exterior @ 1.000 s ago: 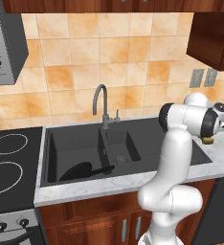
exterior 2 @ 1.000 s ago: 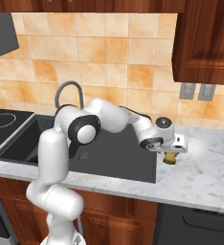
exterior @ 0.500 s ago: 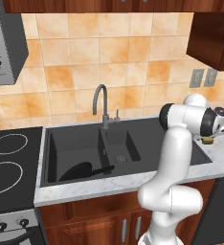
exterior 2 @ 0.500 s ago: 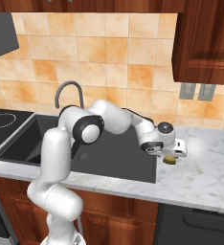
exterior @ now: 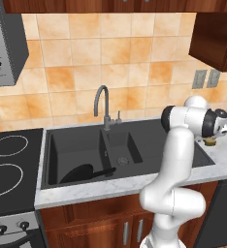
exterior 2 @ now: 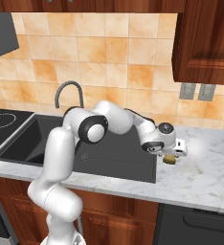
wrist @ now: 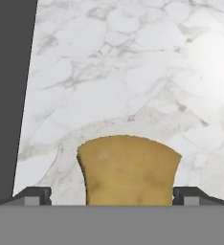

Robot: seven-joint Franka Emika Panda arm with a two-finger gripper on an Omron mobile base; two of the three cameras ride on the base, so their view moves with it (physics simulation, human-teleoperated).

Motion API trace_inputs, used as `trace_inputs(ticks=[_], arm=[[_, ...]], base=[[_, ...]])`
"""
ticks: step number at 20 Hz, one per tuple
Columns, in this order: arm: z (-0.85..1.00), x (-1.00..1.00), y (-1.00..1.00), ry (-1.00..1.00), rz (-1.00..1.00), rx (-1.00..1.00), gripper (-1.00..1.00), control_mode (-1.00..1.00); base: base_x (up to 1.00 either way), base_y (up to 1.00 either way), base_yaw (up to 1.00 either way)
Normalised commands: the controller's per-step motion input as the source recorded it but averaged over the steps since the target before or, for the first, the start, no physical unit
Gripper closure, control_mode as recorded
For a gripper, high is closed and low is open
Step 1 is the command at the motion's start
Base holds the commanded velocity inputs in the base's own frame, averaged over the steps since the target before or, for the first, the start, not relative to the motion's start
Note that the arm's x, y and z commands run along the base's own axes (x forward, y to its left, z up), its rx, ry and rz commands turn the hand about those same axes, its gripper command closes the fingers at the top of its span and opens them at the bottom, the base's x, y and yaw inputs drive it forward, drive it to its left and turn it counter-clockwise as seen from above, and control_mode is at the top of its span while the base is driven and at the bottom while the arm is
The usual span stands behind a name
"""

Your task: Pick the pan and sponge and place them into the sink. Then turn on the water.

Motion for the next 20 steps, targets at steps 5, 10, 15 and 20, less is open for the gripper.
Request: trace_inputs(ticks=[5,10,15,20], arm=[[-0.11,0.27,-0.01,0.00,0.00,0.00,1.00,-1.00],[-0.03,0.10,0.00,0.00,0.00,0.00,1.00,-1.00],[0.20,-0.13,0.11,-0.01,0.00,0.00,1.00,-1.00],[0.27,-0.32,0.50,-0.04,0.00,0.00,1.00,-1.00]], base=[[0.00,0.00,0.00],[0.00,0.00,0.00],[0.00,0.00,0.00],[0.00,0.00,0.00]])
